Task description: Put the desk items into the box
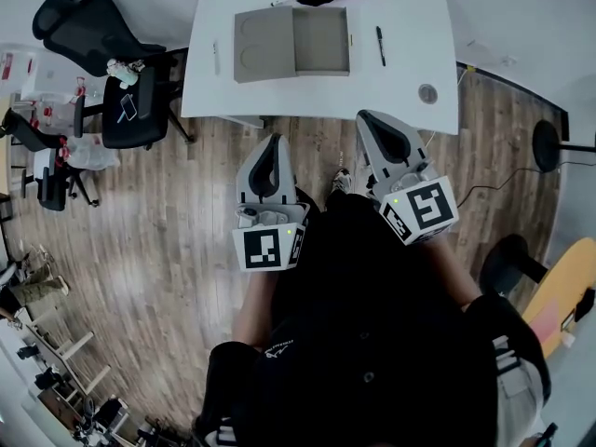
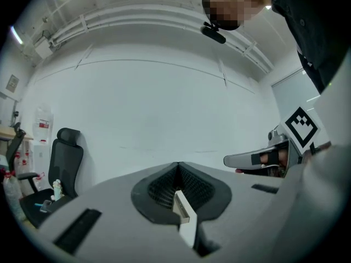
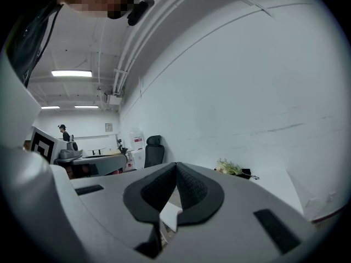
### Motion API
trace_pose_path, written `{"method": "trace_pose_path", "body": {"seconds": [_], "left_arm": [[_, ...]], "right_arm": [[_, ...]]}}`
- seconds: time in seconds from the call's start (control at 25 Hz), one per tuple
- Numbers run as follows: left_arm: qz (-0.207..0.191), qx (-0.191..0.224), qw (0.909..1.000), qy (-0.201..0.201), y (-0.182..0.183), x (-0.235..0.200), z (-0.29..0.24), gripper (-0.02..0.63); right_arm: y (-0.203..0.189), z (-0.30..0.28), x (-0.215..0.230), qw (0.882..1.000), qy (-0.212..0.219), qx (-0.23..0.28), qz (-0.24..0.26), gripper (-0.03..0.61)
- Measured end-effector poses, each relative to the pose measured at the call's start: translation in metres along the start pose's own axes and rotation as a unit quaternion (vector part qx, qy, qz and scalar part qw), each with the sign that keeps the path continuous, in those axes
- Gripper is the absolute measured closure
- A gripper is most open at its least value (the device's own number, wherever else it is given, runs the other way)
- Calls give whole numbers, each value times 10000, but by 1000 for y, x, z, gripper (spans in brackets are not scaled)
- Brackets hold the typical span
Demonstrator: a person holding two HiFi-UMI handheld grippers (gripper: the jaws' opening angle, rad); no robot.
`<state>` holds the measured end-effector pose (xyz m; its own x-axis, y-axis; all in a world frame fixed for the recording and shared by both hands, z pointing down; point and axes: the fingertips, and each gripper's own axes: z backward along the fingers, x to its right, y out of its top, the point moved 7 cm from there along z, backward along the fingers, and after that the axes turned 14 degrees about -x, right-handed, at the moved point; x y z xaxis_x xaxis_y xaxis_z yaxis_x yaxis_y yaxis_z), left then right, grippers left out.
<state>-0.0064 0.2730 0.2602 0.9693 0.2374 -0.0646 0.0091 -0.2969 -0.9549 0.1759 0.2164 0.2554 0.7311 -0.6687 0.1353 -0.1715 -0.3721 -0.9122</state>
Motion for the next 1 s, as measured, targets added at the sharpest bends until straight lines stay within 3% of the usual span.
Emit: {"method": "trace_pose_path", "body": {"seconds": [0.24,0.48,1.0], "left_arm": [[-4,-126,9999,-111,-5,-3,-25,606],[-125,-168,9986,-485,-5,-9,-55,606],[-322,-182,9892,-1415,34,-71,-163,606]], "right_arm": [[-8,-11,15,9998,-119,-123,-92,580],[-10,-20,28,9983,-490,-198,-247,580],[36,-92,65,9894,-1352,-264,-461,580]]}}
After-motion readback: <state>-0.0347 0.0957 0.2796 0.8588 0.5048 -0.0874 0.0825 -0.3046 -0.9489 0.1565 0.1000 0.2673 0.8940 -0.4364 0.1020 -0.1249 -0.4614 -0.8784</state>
